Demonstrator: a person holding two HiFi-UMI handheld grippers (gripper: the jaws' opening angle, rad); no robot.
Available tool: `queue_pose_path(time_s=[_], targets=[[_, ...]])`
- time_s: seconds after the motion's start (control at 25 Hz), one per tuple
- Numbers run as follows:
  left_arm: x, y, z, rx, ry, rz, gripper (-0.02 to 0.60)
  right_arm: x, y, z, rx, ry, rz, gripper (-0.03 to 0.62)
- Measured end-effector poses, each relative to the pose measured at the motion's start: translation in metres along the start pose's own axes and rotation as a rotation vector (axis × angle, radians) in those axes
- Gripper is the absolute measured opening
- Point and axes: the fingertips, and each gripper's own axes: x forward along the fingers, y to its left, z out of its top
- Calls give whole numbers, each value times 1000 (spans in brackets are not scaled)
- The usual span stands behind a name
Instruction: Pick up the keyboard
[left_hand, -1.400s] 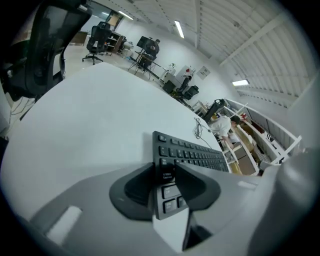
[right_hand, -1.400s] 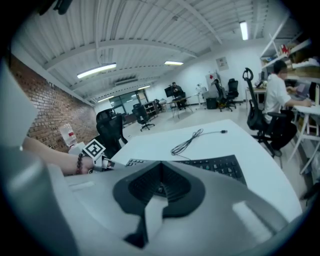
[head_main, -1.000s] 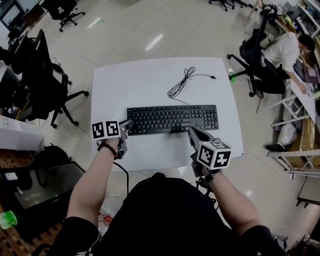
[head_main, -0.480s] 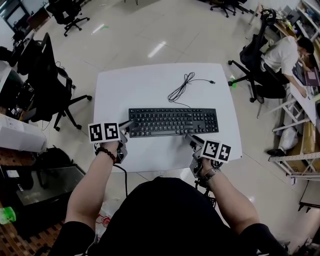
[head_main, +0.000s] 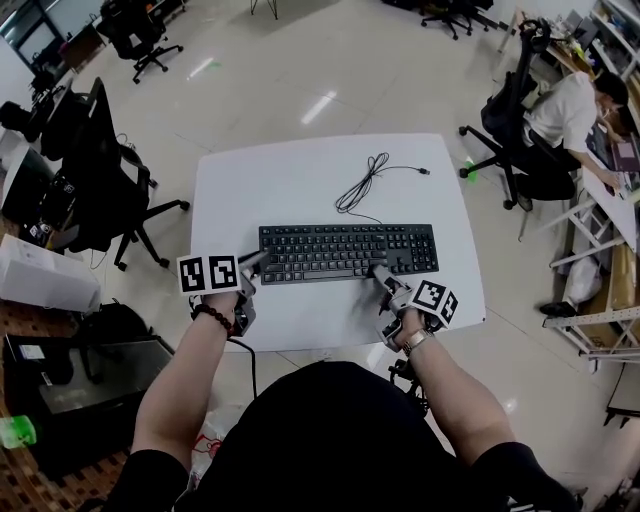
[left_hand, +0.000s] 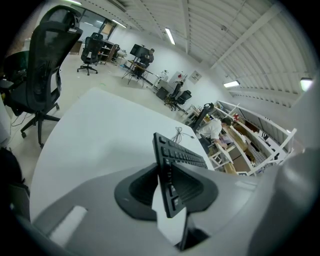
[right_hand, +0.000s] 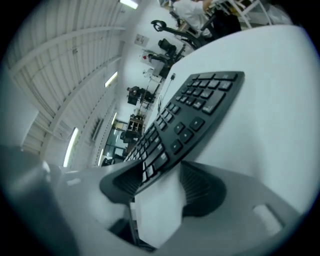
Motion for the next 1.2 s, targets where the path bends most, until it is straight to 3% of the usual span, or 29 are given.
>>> queue_pose_path(time_s=[0.28, 0.56, 0.76, 0.96, 1.2], targets=[[-2, -7, 0, 5, -3, -4, 91, 16, -8, 23, 135, -112, 99, 238], [-4, -13, 3, 18, -9, -12, 91, 21, -4, 30, 170, -161, 146, 195], [-4, -12, 3, -28, -31, -45, 100, 11, 8, 39, 113, -198, 153, 140], [-7, -14, 7, -34, -58, -77, 100, 0, 25, 43, 56, -214, 167, 135], [-19, -23, 25, -44, -145, -143, 100, -19, 75, 59, -63, -238, 220, 127]])
